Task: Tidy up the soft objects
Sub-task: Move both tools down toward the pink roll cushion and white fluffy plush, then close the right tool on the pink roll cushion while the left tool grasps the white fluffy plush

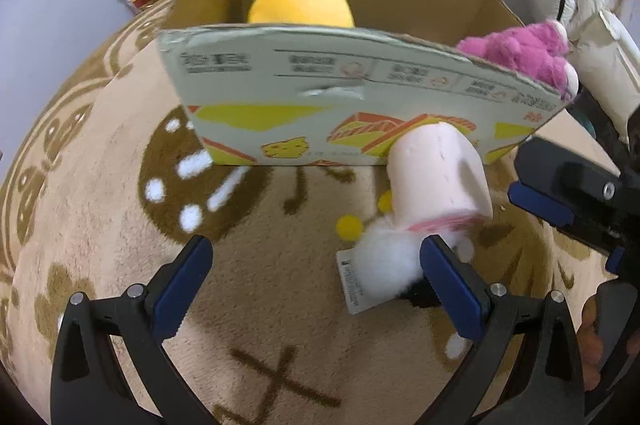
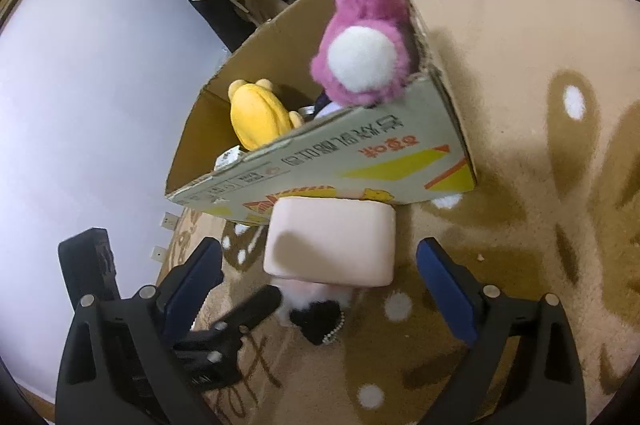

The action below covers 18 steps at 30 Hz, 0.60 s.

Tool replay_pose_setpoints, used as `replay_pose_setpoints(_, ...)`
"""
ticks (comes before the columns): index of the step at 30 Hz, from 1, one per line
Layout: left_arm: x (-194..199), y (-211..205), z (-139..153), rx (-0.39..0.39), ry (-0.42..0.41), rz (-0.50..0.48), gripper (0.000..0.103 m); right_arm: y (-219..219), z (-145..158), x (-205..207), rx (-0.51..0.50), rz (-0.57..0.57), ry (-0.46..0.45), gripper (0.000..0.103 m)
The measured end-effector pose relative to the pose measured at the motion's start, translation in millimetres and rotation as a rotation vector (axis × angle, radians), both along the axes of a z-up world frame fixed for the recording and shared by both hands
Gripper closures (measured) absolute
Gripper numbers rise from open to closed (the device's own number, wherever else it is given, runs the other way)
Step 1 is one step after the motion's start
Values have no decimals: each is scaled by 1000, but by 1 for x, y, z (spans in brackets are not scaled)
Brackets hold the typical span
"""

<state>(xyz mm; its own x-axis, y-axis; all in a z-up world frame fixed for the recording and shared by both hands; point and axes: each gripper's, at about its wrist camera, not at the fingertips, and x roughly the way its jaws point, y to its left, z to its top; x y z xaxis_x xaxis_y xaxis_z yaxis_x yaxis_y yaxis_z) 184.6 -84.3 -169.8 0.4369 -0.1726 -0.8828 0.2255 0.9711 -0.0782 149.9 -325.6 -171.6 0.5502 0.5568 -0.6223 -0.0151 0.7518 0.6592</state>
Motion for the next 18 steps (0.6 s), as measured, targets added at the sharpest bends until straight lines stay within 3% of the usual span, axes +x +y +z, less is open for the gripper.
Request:
replay_pose_setpoints(12, 6, -10, -13, -65, 36, -35, 1, 0, -24, 18, 69, 2, 59, 2)
replay_pose_setpoints(18, 8, -21, -18, -47, 39, -84, 1, -3, -37, 23, 54, 10, 85, 4)
